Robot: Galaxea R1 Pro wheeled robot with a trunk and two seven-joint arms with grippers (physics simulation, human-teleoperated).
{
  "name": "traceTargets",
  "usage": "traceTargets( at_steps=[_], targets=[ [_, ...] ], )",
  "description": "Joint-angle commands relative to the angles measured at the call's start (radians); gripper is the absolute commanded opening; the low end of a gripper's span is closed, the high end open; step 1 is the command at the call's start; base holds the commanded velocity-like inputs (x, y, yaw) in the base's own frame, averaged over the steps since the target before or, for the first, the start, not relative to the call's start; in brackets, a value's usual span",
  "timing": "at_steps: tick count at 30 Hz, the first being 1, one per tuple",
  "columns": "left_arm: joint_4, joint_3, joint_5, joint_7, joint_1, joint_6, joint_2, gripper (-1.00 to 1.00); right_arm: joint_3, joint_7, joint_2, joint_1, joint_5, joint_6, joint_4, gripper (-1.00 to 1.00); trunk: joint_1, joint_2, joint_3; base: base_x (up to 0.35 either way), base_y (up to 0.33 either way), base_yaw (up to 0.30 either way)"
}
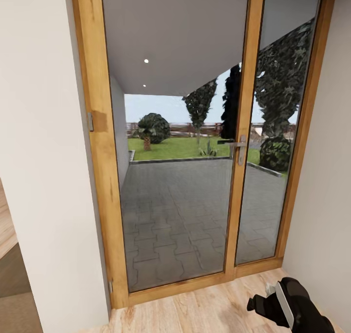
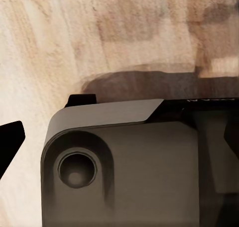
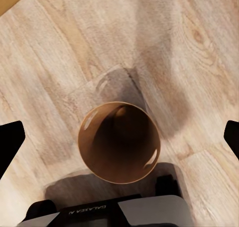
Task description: Put the three can of soda from the living room inside the tash can in the kitchen.
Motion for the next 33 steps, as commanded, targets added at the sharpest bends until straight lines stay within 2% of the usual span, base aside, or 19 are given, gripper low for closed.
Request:
traceTargets(
  at_steps=[1,9,11,16,17,23,33],
  targets=[
    [0.000,0.000,0.000,0.000,0.000,0.000,0.000,1.00,0.000,-0.001,0.000,0.000,0.000,0.000,0.001,1.00,0.000,0.000,0.000,0.000,0.000,0.000],
    [0.000,0.001,0.001,0.000,0.000,0.001,0.000,1.00,0.006,-0.009,-0.001,0.000,0.003,0.000,0.048,1.00,0.000,0.000,0.000,0.000,0.000,0.000],
    [0.000,0.002,0.002,0.000,0.000,0.001,0.000,1.00,0.036,-0.010,-0.001,0.000,0.004,0.000,0.083,1.00,0.000,0.000,0.000,0.000,0.000,0.000],
    [0.000,0.002,0.002,0.000,0.000,0.002,-0.001,1.00,0.146,-0.011,0.001,0.000,0.000,0.000,0.148,1.00,0.000,0.000,0.000,0.000,0.000,0.003],
    [0.000,0.002,0.002,0.000,0.000,0.001,-0.001,1.00,0.153,-0.011,0.001,0.000,0.000,-0.005,0.154,1.00,0.000,0.000,0.000,0.000,0.000,0.008],
    [0.000,0.002,0.002,0.000,0.000,0.002,-0.004,1.00,0.178,-0.009,0.004,0.000,-0.001,-0.066,0.186,1.00,0.000,0.000,0.000,0.000,0.000,0.003],
    [0.000,0.002,0.002,0.000,-0.001,0.003,-0.005,1.00,0.183,-0.009,0.008,-0.001,0.000,-0.126,0.231,1.00,0.000,0.000,0.000,0.000,0.000,0.000]
  ],
)
